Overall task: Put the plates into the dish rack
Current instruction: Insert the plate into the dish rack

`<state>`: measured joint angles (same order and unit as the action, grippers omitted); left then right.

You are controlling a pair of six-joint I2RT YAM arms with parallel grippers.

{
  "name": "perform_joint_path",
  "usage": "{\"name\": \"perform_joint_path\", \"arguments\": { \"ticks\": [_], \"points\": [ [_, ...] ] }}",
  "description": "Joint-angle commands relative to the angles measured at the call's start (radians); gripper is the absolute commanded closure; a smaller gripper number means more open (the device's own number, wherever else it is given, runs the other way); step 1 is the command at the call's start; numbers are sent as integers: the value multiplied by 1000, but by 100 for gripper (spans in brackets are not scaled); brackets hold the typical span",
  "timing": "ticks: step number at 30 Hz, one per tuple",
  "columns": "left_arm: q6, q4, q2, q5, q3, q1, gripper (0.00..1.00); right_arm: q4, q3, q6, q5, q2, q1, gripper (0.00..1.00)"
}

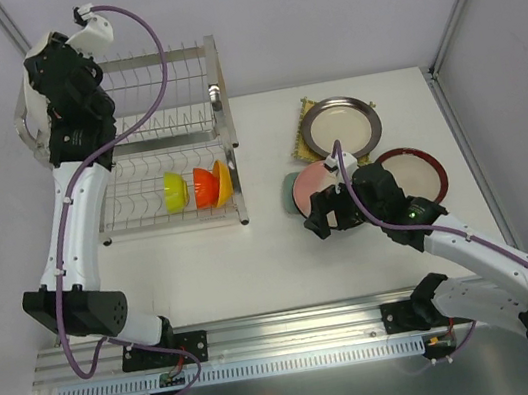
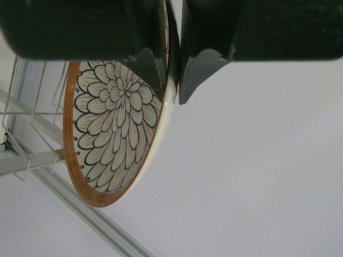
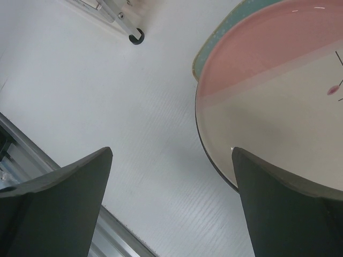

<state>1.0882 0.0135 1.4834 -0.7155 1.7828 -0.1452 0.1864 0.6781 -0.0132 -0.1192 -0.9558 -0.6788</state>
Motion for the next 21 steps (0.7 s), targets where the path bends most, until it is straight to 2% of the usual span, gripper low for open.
{"name": "perform_joint_path", "arguments": {
  "ticks": [1, 21],
  "points": [
    [-63, -81, -6, -9, 72, -5, 99, -39, 1, -22, 7, 19, -5, 0],
    [-148, -29, -12, 25, 112, 2, 98, -48, -2, -24, 15, 15, -7, 0]
  ]
}}
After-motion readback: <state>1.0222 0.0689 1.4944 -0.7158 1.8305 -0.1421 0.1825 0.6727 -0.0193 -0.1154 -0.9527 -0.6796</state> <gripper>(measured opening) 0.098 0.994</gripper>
